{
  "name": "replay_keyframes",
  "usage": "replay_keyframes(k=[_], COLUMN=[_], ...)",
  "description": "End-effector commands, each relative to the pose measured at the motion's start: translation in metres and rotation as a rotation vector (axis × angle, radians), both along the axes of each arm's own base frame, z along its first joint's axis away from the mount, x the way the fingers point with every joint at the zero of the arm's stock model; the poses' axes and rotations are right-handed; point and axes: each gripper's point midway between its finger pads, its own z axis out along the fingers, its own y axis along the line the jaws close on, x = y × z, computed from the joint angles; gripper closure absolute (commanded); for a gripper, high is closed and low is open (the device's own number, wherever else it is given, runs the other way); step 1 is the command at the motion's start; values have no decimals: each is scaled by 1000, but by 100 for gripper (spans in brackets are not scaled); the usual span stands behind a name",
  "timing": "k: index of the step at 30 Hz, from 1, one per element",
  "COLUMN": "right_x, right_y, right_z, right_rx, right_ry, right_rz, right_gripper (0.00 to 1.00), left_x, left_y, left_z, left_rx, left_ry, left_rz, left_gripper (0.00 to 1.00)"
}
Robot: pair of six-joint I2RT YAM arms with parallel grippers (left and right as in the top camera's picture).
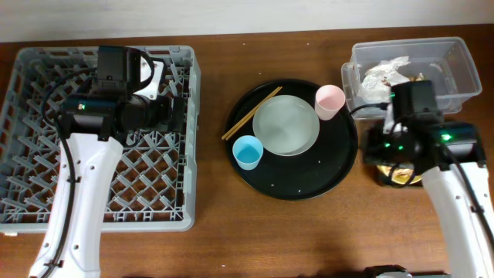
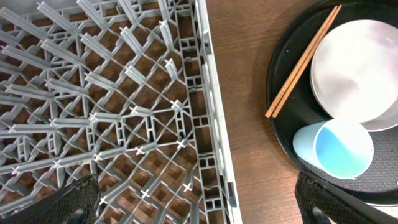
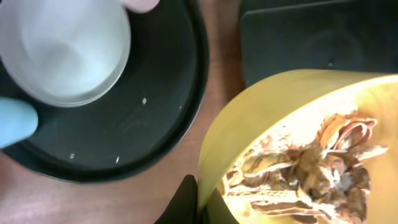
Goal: Sort waste into correct bins and load items into the dishwasher rack
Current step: 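Tip the yellow bowl over the black tray to dump the scraps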
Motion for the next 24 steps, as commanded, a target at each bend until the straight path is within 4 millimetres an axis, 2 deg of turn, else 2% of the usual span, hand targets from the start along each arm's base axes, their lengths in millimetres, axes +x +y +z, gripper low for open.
replay_keyframes(k=[1, 4, 7, 9, 14, 18, 20, 24], right_x=[9, 17, 30, 38, 55, 62, 64, 68], right_y=[-10, -28, -55, -64, -72, -75, -73, -74], right_z=[-6, -17, -32, -42, -73, -90, -92, -84], right_rx=[93, 138, 198, 249, 315, 329, 346, 419], right_ry=[-41, -67, -122, -146, -139, -113, -116, -170], right_rz=[51, 19, -25, -42, -40, -44, -31, -18], right_gripper=[96, 96, 96, 96, 96, 96, 96, 96], left_x=[3, 3, 3, 3, 2, 3, 3, 3], left_y=[2, 2, 2, 1, 1, 2, 2, 2], left_z=[7, 7, 7, 7, 7, 7, 7, 7], left_rx=[-3, -3, -3, -3, -2, -2, -2, -2], left_ry=[-20, -20, -20, -19, -17, -18, -17, -17], left_rz=[10, 10, 10, 9, 9, 10, 10, 10], left_gripper=[1, 1, 1, 1, 1, 1, 1, 1])
